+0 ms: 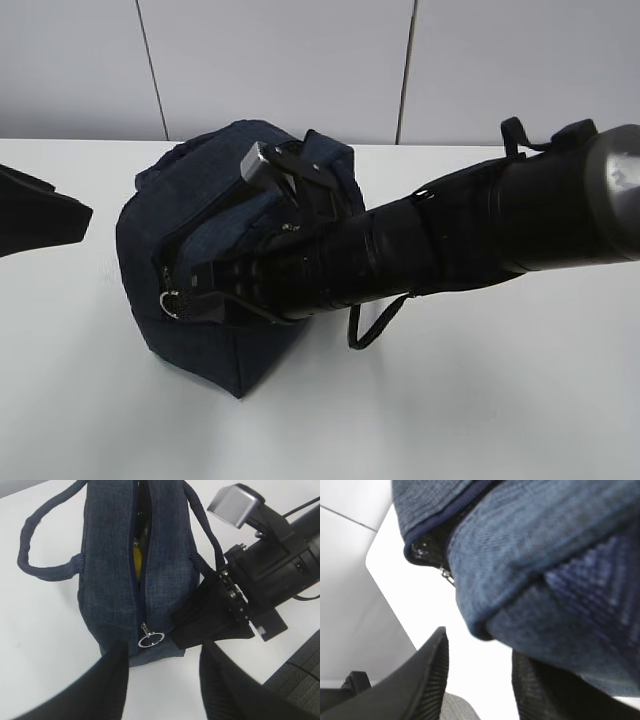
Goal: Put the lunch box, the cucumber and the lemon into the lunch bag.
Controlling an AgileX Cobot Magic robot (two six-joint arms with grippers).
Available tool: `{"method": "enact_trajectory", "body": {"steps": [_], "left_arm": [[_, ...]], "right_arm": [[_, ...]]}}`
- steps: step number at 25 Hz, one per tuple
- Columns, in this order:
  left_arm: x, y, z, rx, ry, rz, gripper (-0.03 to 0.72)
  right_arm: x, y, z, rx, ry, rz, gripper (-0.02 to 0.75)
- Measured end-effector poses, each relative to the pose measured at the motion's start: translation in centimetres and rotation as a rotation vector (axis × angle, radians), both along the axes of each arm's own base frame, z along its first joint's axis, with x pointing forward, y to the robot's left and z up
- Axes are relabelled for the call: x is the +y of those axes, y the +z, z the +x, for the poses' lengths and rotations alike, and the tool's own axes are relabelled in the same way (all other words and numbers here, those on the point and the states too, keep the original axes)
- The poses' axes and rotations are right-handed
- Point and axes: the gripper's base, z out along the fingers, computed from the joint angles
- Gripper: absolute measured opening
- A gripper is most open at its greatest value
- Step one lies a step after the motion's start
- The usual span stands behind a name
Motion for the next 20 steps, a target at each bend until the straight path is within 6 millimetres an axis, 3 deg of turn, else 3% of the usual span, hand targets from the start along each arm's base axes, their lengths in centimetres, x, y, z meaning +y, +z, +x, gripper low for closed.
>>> {"method": "enact_trajectory", "body": {"steps": [11,16,20], "left_arm": [[0.1,-0.6,0.5,-0.003,-0.006,0.059,0.321],[0.3,-3.0,2.9,0.091,0.04,0.13,0.321],[0.9,-5.0,5.2,0.124,0.096,0.171,0.321]], "right_arm": [[0.3,0.4,-0.2,0.002,0.025,0.048,0.321],[0.4,0.9,-0.8,0.005,0.081,0.069,0.321],[-0.3,2.6,-0.9,-0.041,0.096,0.069,0.321]]}}
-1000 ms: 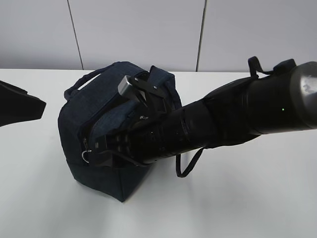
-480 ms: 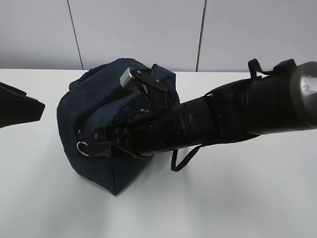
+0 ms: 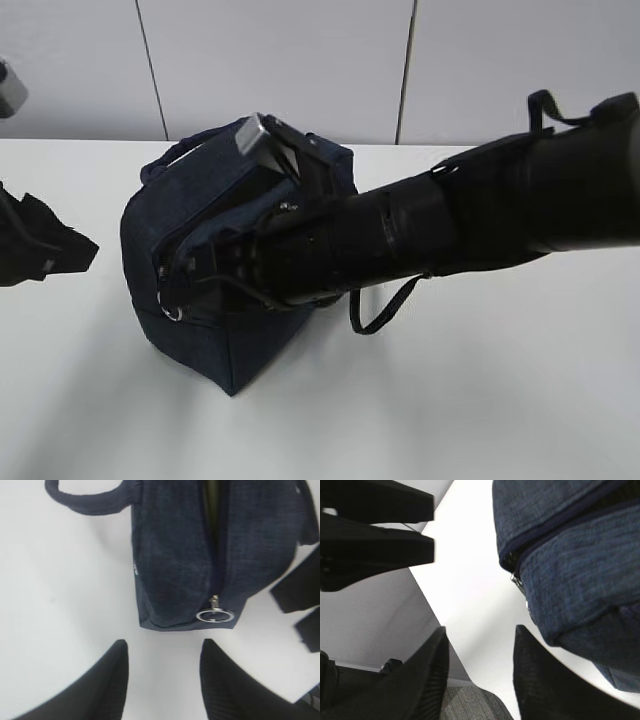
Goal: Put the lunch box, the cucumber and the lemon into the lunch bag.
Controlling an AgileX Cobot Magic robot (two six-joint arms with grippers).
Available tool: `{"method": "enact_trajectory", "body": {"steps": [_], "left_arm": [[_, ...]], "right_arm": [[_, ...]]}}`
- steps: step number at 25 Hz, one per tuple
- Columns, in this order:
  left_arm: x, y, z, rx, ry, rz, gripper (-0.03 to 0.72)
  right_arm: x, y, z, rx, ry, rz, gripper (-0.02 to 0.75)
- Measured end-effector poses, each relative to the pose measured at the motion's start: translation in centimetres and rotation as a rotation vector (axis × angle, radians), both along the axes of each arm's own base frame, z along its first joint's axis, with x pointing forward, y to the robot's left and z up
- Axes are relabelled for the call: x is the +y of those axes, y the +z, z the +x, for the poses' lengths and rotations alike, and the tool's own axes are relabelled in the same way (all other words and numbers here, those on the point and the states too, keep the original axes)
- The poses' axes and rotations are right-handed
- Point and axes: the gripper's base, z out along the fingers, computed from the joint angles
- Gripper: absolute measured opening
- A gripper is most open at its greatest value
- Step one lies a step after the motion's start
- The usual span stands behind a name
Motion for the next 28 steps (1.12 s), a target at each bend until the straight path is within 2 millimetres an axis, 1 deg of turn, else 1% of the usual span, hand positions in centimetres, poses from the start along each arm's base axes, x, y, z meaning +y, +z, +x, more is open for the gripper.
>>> {"method": "enact_trajectory", "body": {"steps": [4,7,9,11,12,16,19,20,22,24,27,28], "left_arm": [[0.4,-1.7,1.9,0.022,0.063,-0.003,0.321],[0.6,-2.9,3.0,0.061,0.125,-0.041,0.321],[0.6,-3.0,3.4,0.075,0.143,-0.06,0.321],[0.4,-2.1,3.8,0.069,0.136,-0.073,0.321],[0.2,-1.3,4.1,0.063,0.122,-0.079,0.321],[-0.8,3.7,5.7,0.031,0.045,-0.104,0.321],[-1.9,6.5,7.9,0.063,-0.022,-0.102,0.321],[-2.3,6.7,8.5,0.101,-0.045,-0.091,0.321],[-3.1,6.2,10.7,0.187,-0.086,-0.065,0.321],[-3.7,5.7,12.3,0.252,-0.116,-0.044,0.321],[-4.4,5.0,14.2,0.322,-0.151,-0.022,0.321],[-4.6,4.4,14.8,0.341,-0.154,-0.017,0.321]], "right_arm": [[-1.6,1.8,0.3,-0.031,-0.013,-0.011,0.321],[-2.7,2.1,0.4,-0.032,-0.002,-0.062,0.321],[-2.9,2.1,0.1,-0.026,0.026,-0.087,0.321],[-3.0,2.0,-0.1,-0.013,0.053,-0.093,0.321],[-3.0,2.0,-0.2,-0.006,0.067,-0.091,0.321],[-2.9,2.1,-0.7,0.02,0.106,-0.076,0.322],[-2.8,2.2,-0.9,0.035,0.127,-0.065,0.322],[-2.8,2.2,-1.0,0.04,0.137,-0.062,0.321],[-2.7,2.3,-1.2,0.054,0.155,-0.052,0.321],[-2.7,2.3,-1.4,0.066,0.166,-0.046,0.321],[-2.7,2.3,-1.5,0.075,0.182,-0.042,0.321],[-2.7,2.4,-1.5,0.076,0.184,-0.041,0.322]]}}
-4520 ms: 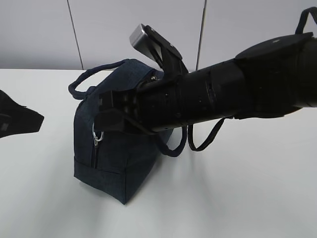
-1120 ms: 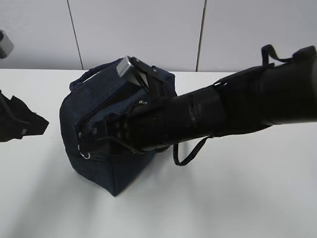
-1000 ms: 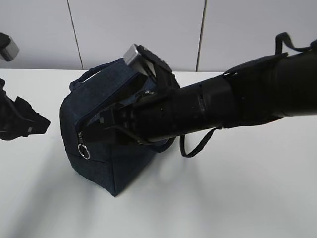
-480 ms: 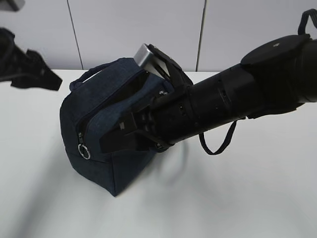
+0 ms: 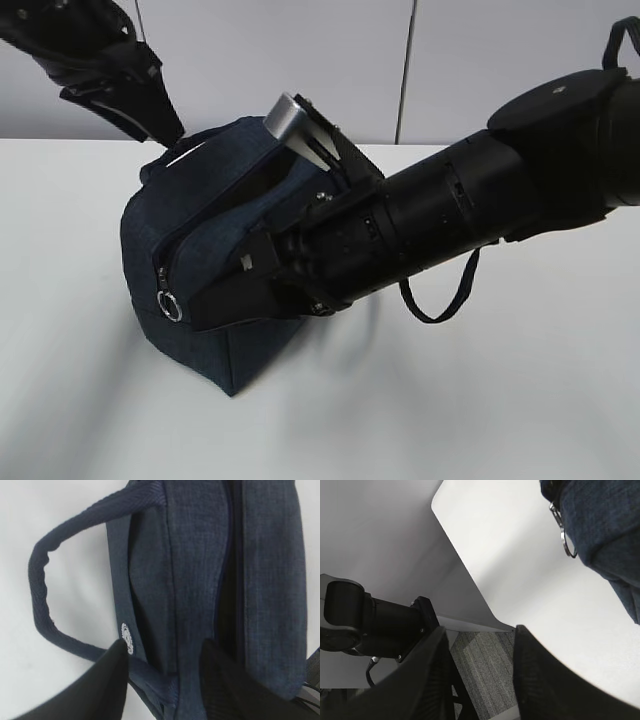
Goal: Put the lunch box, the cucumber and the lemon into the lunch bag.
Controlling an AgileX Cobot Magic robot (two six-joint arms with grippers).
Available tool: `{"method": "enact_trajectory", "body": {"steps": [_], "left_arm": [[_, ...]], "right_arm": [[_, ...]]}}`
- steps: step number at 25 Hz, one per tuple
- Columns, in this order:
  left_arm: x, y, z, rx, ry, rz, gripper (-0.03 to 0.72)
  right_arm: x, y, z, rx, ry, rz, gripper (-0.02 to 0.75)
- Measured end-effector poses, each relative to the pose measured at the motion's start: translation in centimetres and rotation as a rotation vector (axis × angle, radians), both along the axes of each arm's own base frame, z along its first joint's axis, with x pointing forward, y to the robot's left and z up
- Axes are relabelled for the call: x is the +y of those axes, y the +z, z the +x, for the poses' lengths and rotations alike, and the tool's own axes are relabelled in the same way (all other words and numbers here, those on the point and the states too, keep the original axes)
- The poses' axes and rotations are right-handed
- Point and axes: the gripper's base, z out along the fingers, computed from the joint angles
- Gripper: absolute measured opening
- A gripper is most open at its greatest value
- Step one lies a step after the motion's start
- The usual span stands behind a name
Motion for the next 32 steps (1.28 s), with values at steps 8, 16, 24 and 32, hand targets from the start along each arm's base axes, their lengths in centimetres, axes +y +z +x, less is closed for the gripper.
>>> {"method": "enact_trajectory", "body": {"steps": [8,16,24,32], "left_arm": [[-0.5,-2.3,1.6,0.062,0.017,0.014,0.321],[-1.7,-3.5,1.9,0.13,0.038,-0.046,0.32],[-3.6,-4.7,1.5,0.185,0.049,-0.042,0.091],[-5.0,-3.8,1.1,0.306,0.14,-0.233,-0.009]], "right_arm": [[0.0,0.1,-0.3,0.024,0.022,0.01,0.322],[-1.1,1.4,-1.0,0.023,0.077,-0.007,0.282],[-7.0,8.0,-1.1,-0.15,-0.071,0.068,0.268],[-10.3,10.7,-1.6,-0.259,-0.167,0.07,0.264]]}}
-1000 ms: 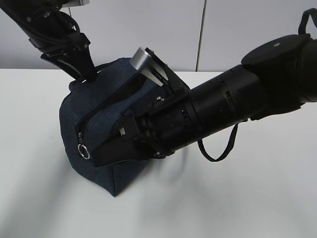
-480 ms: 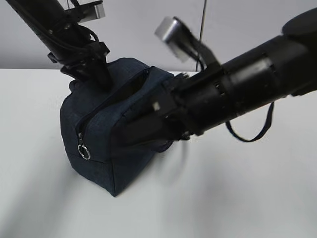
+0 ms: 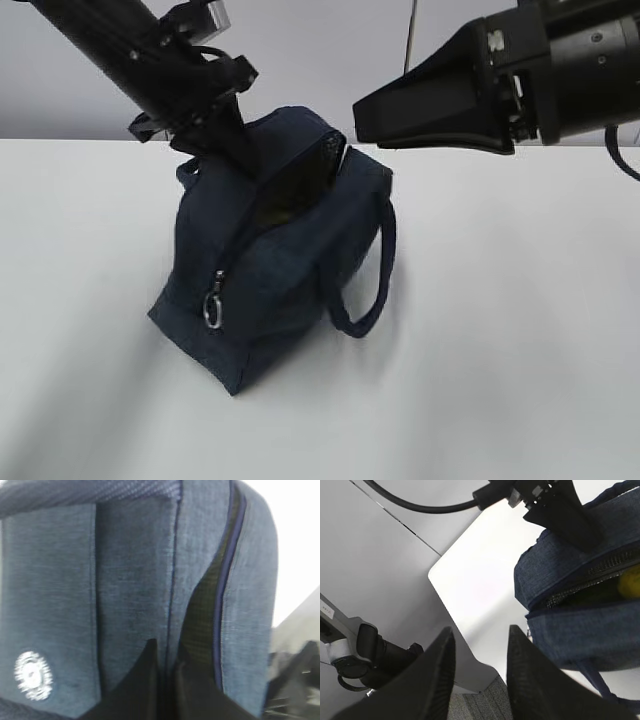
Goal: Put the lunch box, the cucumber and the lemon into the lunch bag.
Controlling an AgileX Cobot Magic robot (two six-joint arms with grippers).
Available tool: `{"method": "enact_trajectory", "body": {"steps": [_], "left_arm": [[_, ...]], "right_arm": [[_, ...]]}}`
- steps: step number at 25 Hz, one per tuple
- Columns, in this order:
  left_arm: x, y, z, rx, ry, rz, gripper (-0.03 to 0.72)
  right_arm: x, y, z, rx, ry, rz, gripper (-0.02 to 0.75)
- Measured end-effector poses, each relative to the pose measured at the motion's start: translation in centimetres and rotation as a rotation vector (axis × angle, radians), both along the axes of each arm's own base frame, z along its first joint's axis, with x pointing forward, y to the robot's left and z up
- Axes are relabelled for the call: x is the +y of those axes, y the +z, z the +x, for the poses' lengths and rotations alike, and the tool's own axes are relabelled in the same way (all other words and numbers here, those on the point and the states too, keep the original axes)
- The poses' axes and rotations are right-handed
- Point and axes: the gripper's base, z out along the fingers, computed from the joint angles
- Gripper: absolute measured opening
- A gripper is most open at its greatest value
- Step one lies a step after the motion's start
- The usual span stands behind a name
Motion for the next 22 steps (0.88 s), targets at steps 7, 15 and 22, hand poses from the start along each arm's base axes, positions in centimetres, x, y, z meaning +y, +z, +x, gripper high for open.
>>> {"method": "enact_trajectory", "body": {"steps": [7,15,22], "left_arm": [[-1.6,1.0,-0.1,0.102,0.086,-0.196,-0.01],[-3.8,1.4,0.0,0.064,0.172,-0.256,-0.01],[-4.6,2.7,0.9,0.063,0.304,-0.424,-0.01]], "right_arm": [[-0.1,0.1,-0.2,-0.009,0.005,-0.003,0.263],[-0.2,-0.2,-0.2,-0.012,0.017,-0.045,0.263],[-1.0,-1.4,0.0,0.0,-0.025,-0.205,0.263]]}}
